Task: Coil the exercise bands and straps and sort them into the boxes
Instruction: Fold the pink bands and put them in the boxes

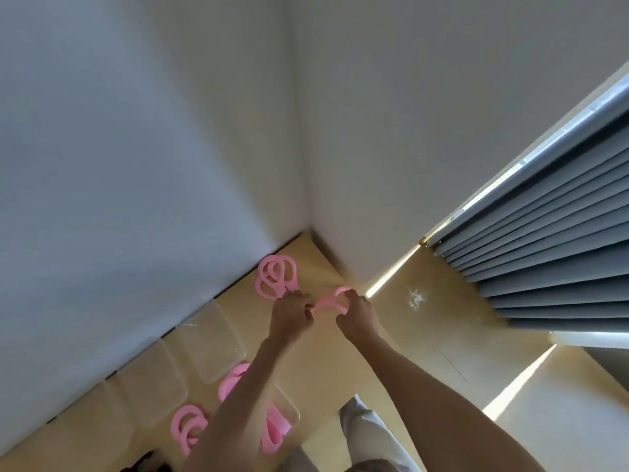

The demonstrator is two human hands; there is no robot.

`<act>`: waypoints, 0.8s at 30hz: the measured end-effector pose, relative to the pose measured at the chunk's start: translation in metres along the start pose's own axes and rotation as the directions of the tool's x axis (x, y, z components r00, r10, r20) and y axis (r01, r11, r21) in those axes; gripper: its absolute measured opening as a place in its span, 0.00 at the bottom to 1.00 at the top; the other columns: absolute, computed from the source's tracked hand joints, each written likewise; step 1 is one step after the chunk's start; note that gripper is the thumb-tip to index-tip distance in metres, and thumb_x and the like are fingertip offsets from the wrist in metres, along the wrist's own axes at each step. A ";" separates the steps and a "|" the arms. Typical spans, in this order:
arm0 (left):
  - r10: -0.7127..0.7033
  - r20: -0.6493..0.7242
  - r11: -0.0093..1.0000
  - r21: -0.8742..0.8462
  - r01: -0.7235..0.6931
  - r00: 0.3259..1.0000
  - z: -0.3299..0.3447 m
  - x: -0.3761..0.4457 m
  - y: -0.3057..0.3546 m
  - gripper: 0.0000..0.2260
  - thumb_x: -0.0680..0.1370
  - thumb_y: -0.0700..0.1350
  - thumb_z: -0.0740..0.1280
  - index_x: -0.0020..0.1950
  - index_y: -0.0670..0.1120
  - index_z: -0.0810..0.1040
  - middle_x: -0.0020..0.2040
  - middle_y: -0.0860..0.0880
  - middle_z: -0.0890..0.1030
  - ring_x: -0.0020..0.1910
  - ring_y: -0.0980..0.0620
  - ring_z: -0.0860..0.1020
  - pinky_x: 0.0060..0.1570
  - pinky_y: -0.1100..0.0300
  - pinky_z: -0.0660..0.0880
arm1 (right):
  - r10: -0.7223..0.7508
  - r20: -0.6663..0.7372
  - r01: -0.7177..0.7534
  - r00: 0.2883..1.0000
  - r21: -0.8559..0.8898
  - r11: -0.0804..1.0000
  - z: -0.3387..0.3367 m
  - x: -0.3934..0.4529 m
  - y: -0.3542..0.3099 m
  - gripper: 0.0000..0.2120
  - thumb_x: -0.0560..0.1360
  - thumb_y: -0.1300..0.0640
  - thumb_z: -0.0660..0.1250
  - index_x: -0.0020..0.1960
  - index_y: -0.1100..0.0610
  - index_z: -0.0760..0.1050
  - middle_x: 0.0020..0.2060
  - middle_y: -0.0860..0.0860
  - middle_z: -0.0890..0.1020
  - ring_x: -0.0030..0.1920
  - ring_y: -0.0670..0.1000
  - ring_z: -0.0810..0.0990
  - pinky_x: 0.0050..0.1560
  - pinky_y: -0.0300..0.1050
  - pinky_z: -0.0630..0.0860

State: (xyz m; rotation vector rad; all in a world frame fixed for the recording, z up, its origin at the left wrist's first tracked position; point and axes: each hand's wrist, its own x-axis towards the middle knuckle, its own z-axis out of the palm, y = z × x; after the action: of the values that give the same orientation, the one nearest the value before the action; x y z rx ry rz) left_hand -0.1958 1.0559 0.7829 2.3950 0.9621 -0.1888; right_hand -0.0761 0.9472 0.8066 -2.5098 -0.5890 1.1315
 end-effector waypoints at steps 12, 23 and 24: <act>-0.136 -0.261 0.773 -0.632 -0.062 0.956 -0.156 -0.024 0.032 0.11 0.69 0.36 0.67 0.37 0.53 0.79 0.37 0.57 0.82 0.38 0.58 0.79 0.36 0.70 0.73 | -0.386 -0.275 0.467 0.880 0.359 0.808 -0.009 -0.055 -0.105 0.22 0.68 0.62 0.77 0.61 0.61 0.78 0.53 0.55 0.83 0.54 0.57 0.81 0.52 0.48 0.76; -0.021 -0.414 0.837 -0.506 -0.211 0.910 -0.186 -0.047 0.008 0.07 0.75 0.38 0.69 0.41 0.49 0.80 0.38 0.58 0.82 0.39 0.60 0.80 0.43 0.73 0.71 | -0.286 -0.282 0.401 0.916 0.676 0.619 -0.016 -0.107 -0.141 0.21 0.64 0.53 0.63 0.57 0.51 0.74 0.42 0.40 0.81 0.41 0.39 0.79 0.35 0.27 0.72; 0.007 -0.421 0.843 -0.486 -0.232 0.907 -0.189 -0.050 0.007 0.07 0.75 0.36 0.70 0.42 0.48 0.81 0.38 0.57 0.83 0.40 0.60 0.80 0.44 0.72 0.72 | -0.282 -0.314 0.422 0.907 0.672 0.608 -0.016 -0.113 -0.145 0.26 0.65 0.53 0.62 0.63 0.50 0.72 0.48 0.41 0.80 0.45 0.38 0.78 0.39 0.25 0.72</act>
State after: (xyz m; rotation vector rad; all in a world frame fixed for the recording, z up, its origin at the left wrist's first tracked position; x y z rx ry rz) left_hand -0.2408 1.1234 0.9603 1.9891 0.8836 0.5800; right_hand -0.1656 1.0148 0.9529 -1.6638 -0.4339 0.7591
